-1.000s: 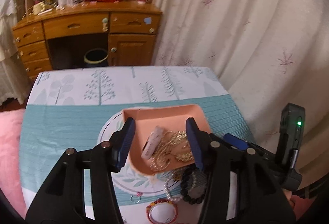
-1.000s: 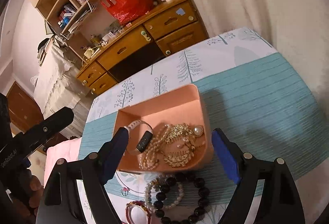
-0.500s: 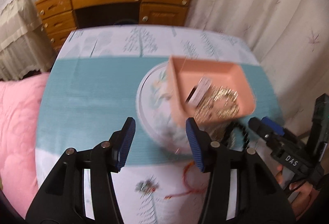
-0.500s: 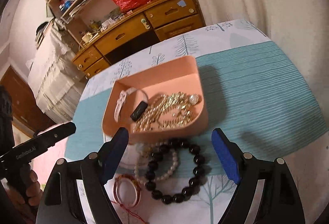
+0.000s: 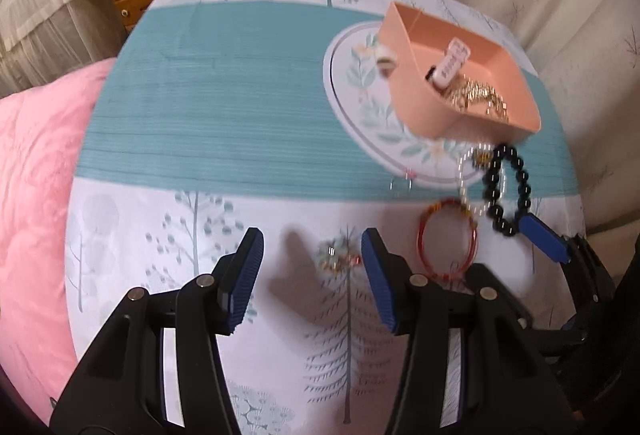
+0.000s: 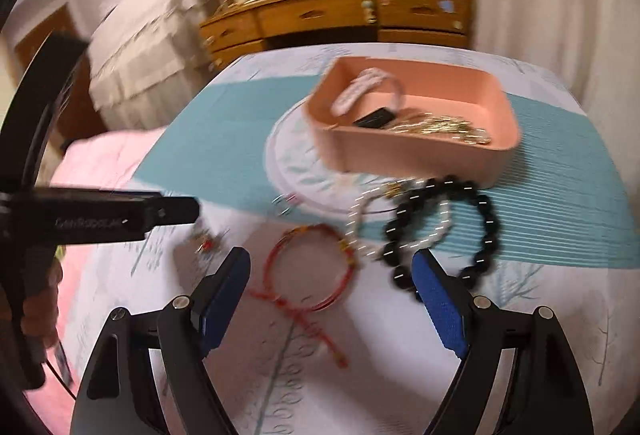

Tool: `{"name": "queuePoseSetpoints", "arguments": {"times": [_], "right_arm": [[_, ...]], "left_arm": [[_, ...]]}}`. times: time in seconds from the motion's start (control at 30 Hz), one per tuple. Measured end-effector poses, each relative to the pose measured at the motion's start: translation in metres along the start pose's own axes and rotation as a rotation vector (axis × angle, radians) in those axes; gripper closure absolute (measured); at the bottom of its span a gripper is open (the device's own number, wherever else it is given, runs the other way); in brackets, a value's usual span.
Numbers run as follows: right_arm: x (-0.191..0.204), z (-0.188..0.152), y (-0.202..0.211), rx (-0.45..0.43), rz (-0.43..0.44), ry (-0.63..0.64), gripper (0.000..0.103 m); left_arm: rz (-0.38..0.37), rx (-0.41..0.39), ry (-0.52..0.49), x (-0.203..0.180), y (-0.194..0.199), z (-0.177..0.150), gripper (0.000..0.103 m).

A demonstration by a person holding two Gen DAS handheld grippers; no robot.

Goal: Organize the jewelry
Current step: 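Move the left tool back toward the gold flower charm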

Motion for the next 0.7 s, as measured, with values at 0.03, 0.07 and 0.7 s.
{"name": "queuePoseSetpoints", "arguments": {"times": [0.03,0.07,0.7], "right_arm": [[0.005,-0.003,-0.003,0.01,-0.003,0.023,0.019],[0.011,-0.006,-0.007,0.023,-0.012,0.05,0.019],[0.02,-0.022,-0.052,0.101,-0.117,0.087,0.019]], "left_arm": [[-0.002,0.008,-0.01,-0.001,-0.001,-0.004,0.055],[-0.006,0.013,-0.021,-0.002,-0.003,-0.008,0.055],[-0.12,-0.007,-0.147,-0.016,-0.015,-0.006,0.07]]}}
Point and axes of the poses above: each gripper's, at about its wrist camera, not at the fingertips, and y roughly against the way its jaws point, x to its left, z to its top, the point moved 10 cm from there along -y, roughly the way its jaws point, and after that the axes turned 15 degrees about z, right-handed, at the moved point
